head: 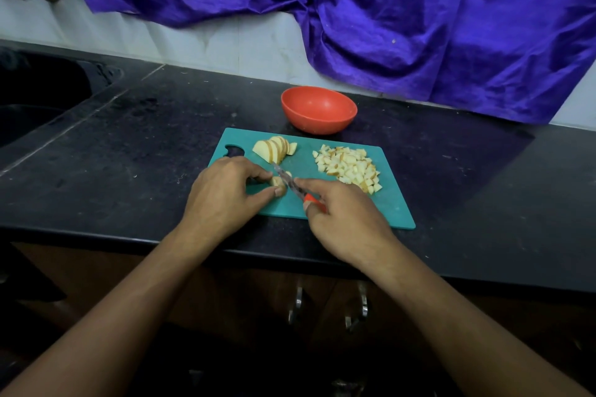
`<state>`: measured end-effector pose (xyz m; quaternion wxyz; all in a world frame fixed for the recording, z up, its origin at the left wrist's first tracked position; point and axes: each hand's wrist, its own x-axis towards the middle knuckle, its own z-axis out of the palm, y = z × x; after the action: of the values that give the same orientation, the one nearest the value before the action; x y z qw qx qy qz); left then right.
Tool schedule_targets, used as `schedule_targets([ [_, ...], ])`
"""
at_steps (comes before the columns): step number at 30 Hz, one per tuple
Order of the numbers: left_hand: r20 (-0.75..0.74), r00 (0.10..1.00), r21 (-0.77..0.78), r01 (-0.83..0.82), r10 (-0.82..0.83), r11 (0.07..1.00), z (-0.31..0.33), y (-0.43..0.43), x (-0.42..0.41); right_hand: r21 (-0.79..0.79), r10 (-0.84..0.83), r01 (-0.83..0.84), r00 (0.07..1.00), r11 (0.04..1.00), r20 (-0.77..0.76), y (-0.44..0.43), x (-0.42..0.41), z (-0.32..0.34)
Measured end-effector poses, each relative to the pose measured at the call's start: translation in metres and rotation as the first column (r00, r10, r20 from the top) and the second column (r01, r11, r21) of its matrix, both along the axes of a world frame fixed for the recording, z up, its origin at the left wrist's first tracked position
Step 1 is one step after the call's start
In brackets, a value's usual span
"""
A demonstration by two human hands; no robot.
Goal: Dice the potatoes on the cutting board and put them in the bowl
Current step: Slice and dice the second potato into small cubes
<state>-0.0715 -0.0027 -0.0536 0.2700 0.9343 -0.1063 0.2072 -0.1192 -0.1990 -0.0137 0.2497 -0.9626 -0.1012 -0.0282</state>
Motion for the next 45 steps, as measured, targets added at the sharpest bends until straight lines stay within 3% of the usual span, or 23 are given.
schedule_targets([
  [20, -0.008, 1.0, -0.016, 0.008, -0.008, 1.0, 0.001, 0.0, -0.001, -0.349, 0.082, -0.051, 0.994, 0.936, 0.076, 0.011, -0.011, -0.006],
  [22, -0.013, 1.0, -0.011, 0.003, -0.003, 1.0, 0.001, 0.0, -0.002, -0.282, 0.054, -0.034, 0.996, 0.959, 0.064, 0.002, -0.013, -0.009],
  [26, -0.009, 1.0, 0.003, -0.006, 0.006, 1.0, 0.002, -0.001, -0.002, 0.017, -0.04, 0.041, 0.998, 0.999, -0.048, -0.01, -0.008, -0.009],
  [29, -0.011, 1.0, 0.001, -0.001, 0.001, 1.0, 0.003, 0.0, -0.002, 0.076, -0.042, 0.048, 0.996, 0.996, -0.082, -0.01, -0.008, -0.003],
  [38, -0.005, 1.0, -0.033, 0.013, -0.013, 0.999, 0.001, -0.001, -0.003, -0.116, -0.027, 0.025, 0.999, 0.993, -0.019, 0.004, -0.01, 0.01],
  [45, 0.005, 1.0, -0.017, 0.016, -0.016, 1.0, 0.001, -0.001, -0.003, -0.16, -0.011, 0.006, 0.999, 0.987, -0.031, 0.012, -0.012, 0.017],
])
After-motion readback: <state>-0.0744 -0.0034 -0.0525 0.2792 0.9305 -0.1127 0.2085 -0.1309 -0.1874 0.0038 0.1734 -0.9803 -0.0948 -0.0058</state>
